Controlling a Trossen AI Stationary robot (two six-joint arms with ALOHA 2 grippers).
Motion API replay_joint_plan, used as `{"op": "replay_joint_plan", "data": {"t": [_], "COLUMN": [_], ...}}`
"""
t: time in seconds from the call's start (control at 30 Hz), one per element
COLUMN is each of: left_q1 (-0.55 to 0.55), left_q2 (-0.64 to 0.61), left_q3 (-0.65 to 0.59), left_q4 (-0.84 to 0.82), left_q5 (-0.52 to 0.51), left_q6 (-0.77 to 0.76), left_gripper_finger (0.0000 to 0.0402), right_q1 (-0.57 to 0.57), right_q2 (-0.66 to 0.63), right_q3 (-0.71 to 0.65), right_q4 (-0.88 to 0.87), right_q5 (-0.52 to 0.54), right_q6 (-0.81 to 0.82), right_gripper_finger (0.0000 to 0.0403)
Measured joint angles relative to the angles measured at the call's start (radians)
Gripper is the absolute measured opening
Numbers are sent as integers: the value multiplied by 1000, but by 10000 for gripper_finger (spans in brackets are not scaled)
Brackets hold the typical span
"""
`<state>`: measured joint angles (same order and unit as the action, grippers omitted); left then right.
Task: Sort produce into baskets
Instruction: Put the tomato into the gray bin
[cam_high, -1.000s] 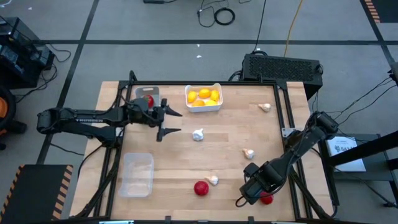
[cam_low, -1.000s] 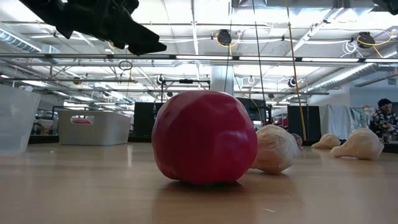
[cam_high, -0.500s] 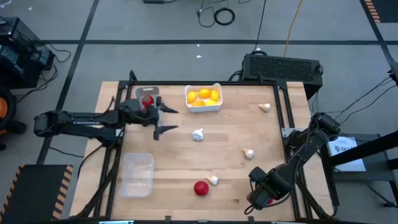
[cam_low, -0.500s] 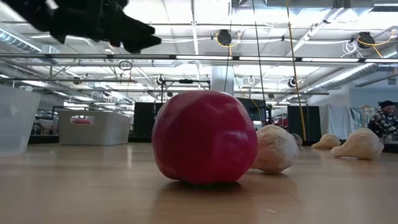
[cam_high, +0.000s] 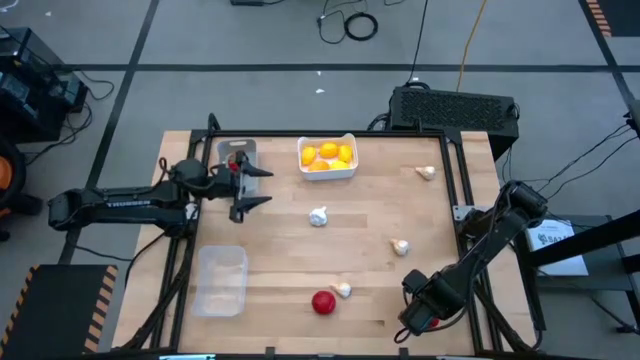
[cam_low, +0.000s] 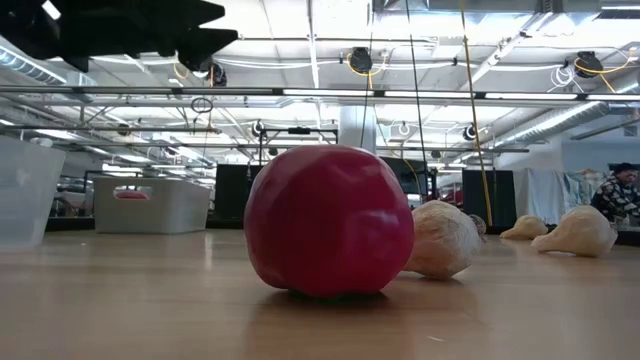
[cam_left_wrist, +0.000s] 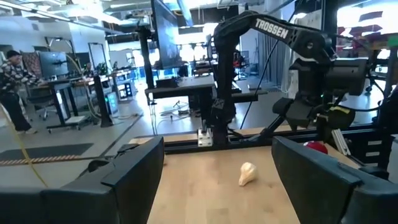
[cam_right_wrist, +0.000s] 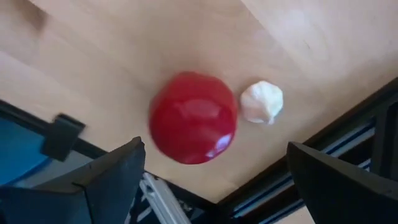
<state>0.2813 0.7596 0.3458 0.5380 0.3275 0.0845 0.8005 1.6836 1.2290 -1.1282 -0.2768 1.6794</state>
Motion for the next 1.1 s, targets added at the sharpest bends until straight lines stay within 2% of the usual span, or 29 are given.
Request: {"op": "replay_joint_plan", "data": {"t": [0.23, 0.37, 1.1], "left_q1": [0, 0, 0], "left_q2": [4, 4, 4], "left_q3": [0, 0, 0], "left_q4": [-5, -5, -21], "left_q5": [1, 1, 1], "left_q6": [0, 0, 2], "left_gripper_finger": [306, 306, 306], "right_q1": [0, 0, 0], "right_q2": [0, 0, 0], "right_q3": [-95, -137, -143], "right_q4": [195, 293, 224], "right_q5": [-117, -144, -140], "right_q6": [13, 70, 267], "right_gripper_finger": [377, 377, 377]}}
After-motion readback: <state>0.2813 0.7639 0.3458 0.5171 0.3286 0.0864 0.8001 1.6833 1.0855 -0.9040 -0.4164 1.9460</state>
